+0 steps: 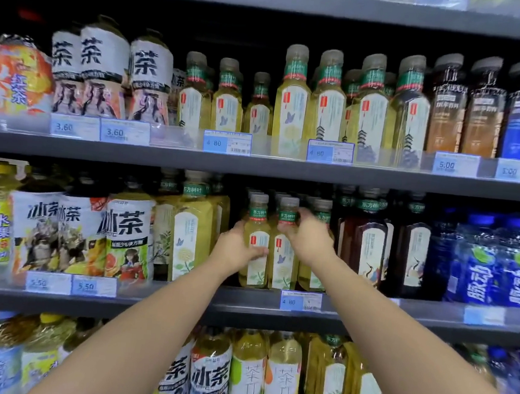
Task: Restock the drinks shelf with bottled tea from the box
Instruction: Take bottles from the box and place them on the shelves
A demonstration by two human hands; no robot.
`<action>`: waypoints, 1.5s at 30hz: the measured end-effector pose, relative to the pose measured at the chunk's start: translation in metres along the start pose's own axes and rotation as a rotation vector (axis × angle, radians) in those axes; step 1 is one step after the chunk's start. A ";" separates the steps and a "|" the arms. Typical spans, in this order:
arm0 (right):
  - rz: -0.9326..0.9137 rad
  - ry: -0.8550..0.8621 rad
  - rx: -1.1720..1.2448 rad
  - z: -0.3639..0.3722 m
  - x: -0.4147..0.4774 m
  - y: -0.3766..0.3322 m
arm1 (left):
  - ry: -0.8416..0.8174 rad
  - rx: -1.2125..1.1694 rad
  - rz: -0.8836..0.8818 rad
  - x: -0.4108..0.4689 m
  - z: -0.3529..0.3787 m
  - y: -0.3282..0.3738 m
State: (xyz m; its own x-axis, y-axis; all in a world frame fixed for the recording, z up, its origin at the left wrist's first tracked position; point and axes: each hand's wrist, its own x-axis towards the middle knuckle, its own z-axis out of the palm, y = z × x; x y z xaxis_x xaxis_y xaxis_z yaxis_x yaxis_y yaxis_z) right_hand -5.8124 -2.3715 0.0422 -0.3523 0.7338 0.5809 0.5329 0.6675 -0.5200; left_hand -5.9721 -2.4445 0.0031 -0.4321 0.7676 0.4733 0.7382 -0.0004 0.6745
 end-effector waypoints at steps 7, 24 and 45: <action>-0.080 0.049 -0.478 0.007 -0.012 0.012 | -0.099 0.106 -0.045 -0.003 0.007 -0.019; -0.143 -0.032 -0.452 -0.028 -0.089 0.004 | 0.134 0.352 0.066 -0.085 -0.014 0.033; 0.069 -0.540 -0.289 0.122 -0.423 0.133 | -0.253 0.535 0.097 -0.395 0.135 -0.132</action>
State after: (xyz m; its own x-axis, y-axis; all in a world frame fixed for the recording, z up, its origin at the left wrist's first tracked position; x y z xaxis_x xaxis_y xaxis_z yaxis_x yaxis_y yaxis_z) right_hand -5.6870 -2.5780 -0.3490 -0.6096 0.7846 0.1132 0.7283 0.6107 -0.3107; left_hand -5.8289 -2.6609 -0.3489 -0.2611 0.9091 0.3247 0.9549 0.1939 0.2250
